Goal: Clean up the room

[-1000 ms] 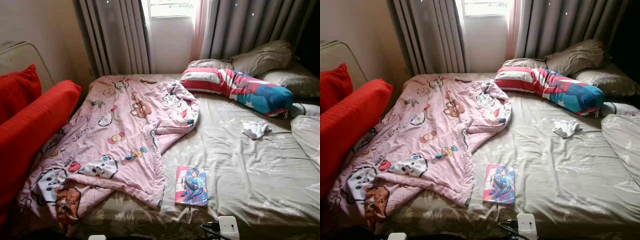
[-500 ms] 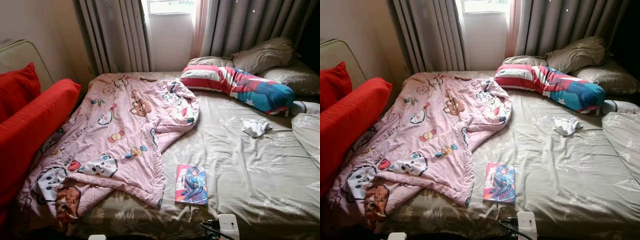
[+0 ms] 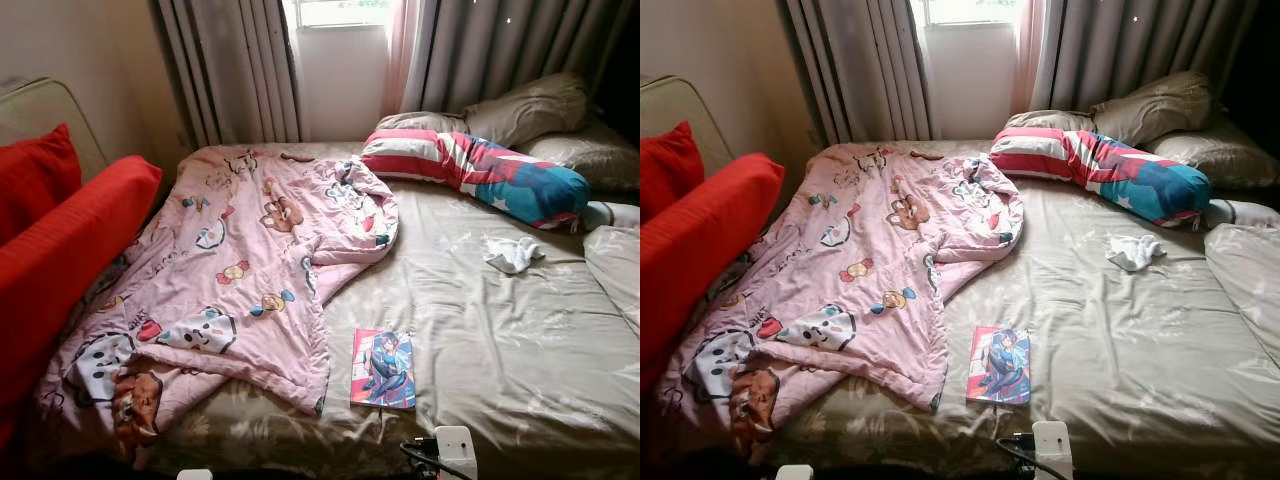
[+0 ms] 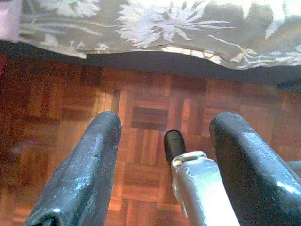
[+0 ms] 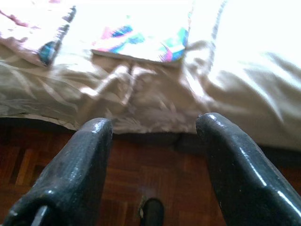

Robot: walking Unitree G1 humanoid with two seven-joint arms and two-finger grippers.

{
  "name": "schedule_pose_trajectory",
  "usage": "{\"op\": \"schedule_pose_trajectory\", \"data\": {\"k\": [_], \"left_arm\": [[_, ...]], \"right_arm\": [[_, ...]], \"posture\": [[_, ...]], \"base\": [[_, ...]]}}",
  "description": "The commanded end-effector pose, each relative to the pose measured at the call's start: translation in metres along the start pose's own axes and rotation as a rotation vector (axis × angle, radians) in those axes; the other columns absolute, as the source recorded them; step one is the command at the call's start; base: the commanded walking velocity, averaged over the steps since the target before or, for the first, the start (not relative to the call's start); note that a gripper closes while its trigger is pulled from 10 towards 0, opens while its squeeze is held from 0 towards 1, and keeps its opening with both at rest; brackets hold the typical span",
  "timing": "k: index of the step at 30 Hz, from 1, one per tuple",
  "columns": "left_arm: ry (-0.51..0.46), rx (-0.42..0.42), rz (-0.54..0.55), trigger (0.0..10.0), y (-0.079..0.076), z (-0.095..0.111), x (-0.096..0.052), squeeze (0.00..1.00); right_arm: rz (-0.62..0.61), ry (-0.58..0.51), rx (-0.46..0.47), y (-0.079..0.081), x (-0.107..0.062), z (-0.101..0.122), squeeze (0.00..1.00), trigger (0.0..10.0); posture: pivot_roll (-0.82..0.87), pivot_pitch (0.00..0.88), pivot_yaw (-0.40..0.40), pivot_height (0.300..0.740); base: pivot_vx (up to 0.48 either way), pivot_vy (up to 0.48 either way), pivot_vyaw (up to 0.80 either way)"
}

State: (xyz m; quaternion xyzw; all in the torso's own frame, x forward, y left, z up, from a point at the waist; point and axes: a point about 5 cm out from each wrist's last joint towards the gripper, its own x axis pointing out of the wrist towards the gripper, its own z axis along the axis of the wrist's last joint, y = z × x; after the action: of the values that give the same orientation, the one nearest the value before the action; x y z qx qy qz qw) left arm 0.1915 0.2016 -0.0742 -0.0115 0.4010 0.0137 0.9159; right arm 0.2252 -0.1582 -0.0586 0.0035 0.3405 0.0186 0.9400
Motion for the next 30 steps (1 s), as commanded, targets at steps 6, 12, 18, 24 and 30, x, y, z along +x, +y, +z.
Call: {"op": "schedule_pose_trajectory", "data": {"k": [6, 12, 18, 24, 30], "left_arm": [[0.043, -0.003, 0.013, 10.0, 0.004, -0.011, -0.003, 0.00], [0.045, -0.003, 0.014, 10.0, 0.005, -0.012, -0.004, 0.00], [0.037, 0.004, 0.020, 10.0, 0.006, -0.012, -0.004, 0.00], [-0.056, -0.006, 0.013, 10.0, 0.004, 0.007, 0.000, 0.00], [-0.185, -0.008, -0.005, 10.0, 0.001, 0.034, 0.003, 0.00]], "right_arm": [[0.015, -0.015, 0.020, 0.004, 0.001, 0.003, 0.00, 10.0], [0.013, -0.016, 0.026, 0.003, 0.001, 0.003, 0.00, 10.0], [0.013, -0.019, 0.029, 0.003, 0.001, 0.004, 0.00, 10.0], [0.025, -0.082, 0.024, 0.006, 0.004, 0.017, 0.00, 10.0], [0.032, -0.166, 0.040, 0.009, 0.006, 0.033, 0.00, 10.0]], "posture": [[-0.01, 0.063, 0.052, 0.740], [-0.01, 0.065, 0.051, 0.740], [-0.01, 0.067, 0.052, 0.740], [-0.01, 0.074, 0.055, 0.740], [-0.01, 0.080, 0.057, 0.740]], "base": [[0.259, 0.000, 0.09], [0.259, 0.000, 0.00], [0.043, 0.000, 0.00], [0.000, 0.000, 0.00], [0.000, 0.000, 0.00]]}}
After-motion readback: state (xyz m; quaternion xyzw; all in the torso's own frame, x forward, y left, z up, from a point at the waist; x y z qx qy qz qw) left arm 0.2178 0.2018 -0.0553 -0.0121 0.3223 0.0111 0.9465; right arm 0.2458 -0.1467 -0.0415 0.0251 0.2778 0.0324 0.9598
